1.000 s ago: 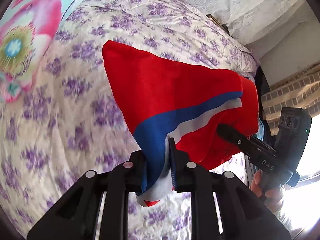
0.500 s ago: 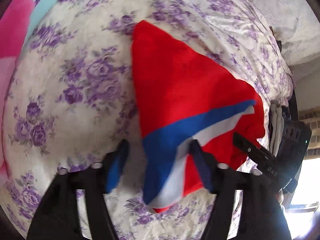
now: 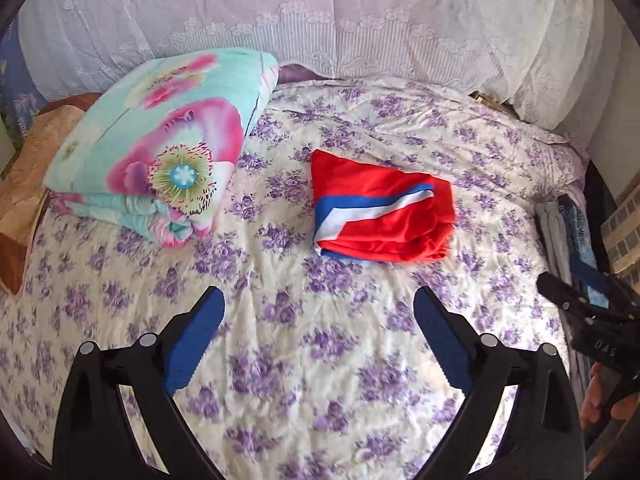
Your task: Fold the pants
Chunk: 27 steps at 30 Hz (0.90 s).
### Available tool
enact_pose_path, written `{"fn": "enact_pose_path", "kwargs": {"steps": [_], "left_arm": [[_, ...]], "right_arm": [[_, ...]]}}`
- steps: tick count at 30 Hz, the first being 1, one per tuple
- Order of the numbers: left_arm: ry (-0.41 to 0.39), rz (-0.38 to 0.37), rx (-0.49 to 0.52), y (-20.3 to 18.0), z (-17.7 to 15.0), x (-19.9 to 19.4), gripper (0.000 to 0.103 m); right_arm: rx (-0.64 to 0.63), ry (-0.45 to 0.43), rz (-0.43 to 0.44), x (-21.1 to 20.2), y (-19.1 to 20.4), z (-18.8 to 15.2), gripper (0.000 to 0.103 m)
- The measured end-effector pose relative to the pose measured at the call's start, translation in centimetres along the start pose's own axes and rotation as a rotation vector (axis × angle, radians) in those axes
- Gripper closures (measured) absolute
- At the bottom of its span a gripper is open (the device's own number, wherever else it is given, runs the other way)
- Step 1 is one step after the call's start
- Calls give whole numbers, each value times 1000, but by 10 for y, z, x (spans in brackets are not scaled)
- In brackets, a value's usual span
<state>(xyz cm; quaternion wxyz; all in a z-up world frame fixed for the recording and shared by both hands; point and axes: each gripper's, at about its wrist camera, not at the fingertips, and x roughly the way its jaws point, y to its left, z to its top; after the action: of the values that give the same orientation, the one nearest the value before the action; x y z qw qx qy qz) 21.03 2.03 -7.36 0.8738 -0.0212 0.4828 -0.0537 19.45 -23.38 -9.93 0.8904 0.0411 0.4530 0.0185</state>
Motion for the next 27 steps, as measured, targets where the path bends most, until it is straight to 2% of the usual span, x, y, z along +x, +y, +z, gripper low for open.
{"fn": "enact_pose_path", "kwargs": {"steps": [3,7,12,16,22,27], "left_arm": [[-31,31,-5,-16,-24,-47,10],[-67,54,19,-29,-50,-90,10],[-89,49,33,-35,-74,-127,10],[-139,82,65,-43,-85,-155,10],[-167,106,94,-56,-93,-180,9],[-174,124,101,-60,-101,-186,9]], "right_arm": [[61,17,10,-34,5,-29,11],[105,21,19,-67,6,-60,11],[127,1,7,-106,1,-82,11],[140,-29,15,-136,-1,-95,11],[129,-75,17,-168,3,-114,11],[107,-95,-1,-175,10,-122,11]]}}
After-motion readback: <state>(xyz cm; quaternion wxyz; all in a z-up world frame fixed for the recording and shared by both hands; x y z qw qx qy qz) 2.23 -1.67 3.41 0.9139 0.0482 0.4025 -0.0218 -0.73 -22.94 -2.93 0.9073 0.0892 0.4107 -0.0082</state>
